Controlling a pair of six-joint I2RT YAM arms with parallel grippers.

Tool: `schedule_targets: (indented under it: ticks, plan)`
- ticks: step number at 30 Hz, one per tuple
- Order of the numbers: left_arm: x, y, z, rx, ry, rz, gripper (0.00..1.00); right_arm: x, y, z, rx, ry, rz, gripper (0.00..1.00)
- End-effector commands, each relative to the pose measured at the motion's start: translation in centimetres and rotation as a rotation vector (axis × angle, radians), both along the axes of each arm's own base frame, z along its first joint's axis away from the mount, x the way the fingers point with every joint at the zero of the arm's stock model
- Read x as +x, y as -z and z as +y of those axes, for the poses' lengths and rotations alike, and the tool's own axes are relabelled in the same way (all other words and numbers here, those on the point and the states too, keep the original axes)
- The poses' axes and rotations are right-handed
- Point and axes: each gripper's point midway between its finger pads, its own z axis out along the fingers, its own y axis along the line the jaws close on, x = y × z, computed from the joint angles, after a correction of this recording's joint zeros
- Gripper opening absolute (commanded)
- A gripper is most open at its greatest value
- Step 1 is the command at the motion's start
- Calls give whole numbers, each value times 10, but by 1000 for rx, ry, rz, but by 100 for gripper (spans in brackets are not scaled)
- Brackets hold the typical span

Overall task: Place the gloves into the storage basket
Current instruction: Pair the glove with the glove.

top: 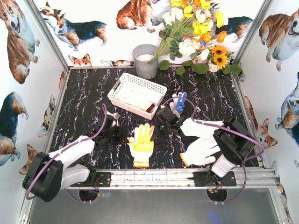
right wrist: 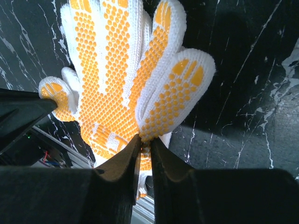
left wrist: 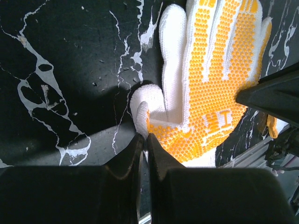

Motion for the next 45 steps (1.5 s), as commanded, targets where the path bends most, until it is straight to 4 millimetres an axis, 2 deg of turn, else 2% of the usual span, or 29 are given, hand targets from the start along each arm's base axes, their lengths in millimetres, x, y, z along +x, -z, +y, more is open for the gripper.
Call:
schedule_targets:
  ticks: [1, 5, 10, 14, 19, 23, 27, 30, 40, 45]
  plan:
    - [6, 3, 1, 6, 0, -16, 0, 13, -16, 12, 33, -9, -53, 16]
    - [8, 1, 0, 16, 18, -22, 0, 12, -19, 10, 29, -3, -57, 20]
    - [4, 1, -1, 8, 50, -18, 0, 8, -20, 1, -7, 7, -45, 39]
    - [2, -3, -5, -15, 61, -24, 0, 1, -31, -11, -33, 18, -50, 48]
    - [6, -7, -3, 4, 81, -50, 1, -9, -50, -16, 20, 46, -56, 51]
    - [11, -11, -5, -3, 82, -77, 3, -21, -73, -7, 90, 44, -61, 52]
    - [15, -16, -6, 1, 95, -106, 4, -40, -81, 7, 111, 35, -53, 53]
    - [13, -13, -5, 8, 107, -103, 4, -54, -75, 12, 93, 48, -28, 52]
    - [7, -10, -7, -19, 131, -118, 5, -93, -39, 9, 31, 121, 125, 49]
    - [3, -7, -9, -31, 139, -99, 6, -92, -31, 19, 64, 133, 143, 46]
